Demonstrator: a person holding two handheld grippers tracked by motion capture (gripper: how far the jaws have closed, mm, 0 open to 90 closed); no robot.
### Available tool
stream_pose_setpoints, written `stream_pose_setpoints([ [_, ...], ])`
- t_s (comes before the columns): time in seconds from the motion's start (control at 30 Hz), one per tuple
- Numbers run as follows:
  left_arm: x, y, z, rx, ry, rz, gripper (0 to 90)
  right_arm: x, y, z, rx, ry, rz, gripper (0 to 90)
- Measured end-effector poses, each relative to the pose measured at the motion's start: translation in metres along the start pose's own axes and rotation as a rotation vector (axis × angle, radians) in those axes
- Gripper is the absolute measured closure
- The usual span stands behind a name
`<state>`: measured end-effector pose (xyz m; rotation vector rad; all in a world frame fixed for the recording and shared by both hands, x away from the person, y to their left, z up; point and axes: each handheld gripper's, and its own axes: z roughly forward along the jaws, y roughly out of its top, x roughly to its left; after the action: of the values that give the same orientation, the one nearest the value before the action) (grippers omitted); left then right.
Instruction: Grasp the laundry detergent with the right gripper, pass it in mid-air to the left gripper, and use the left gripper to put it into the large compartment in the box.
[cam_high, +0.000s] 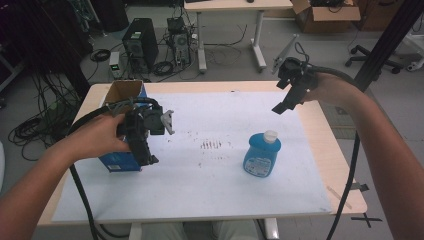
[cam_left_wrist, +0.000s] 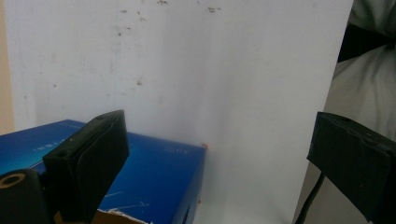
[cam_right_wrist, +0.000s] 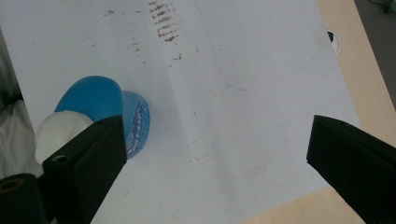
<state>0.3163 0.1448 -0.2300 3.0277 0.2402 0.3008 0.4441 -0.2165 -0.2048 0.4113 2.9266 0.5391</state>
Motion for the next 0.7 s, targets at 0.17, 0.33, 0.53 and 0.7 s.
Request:
stream_pose_setpoints([
  [0.17, 0.001, 0.0, 0.0, 0.0, 0.002, -0.005, 5.4, 0.0, 0.0, -0.002, 0.0, -0.004, -0.001, 4.7],
  [0.33, 0.002, 0.0, 0.001, 0.004, 0.002, -0.006, 5.4, 0.001, 0.002, -0.006, 0.001, -0.008, 0.001, 4.6],
  [0.53, 0.003, 0.0, -0.001, 0.0, 0.009, -0.01, 5.4, 0.004, -0.001, -0.011, 0.005, -0.006, 0.008, 4.6],
  [0.7, 0.003, -0.001, -0.002, 0.001, 0.016, -0.014, 5.3, 0.01, -0.004, -0.017, -0.003, -0.001, 0.02, 4.4],
])
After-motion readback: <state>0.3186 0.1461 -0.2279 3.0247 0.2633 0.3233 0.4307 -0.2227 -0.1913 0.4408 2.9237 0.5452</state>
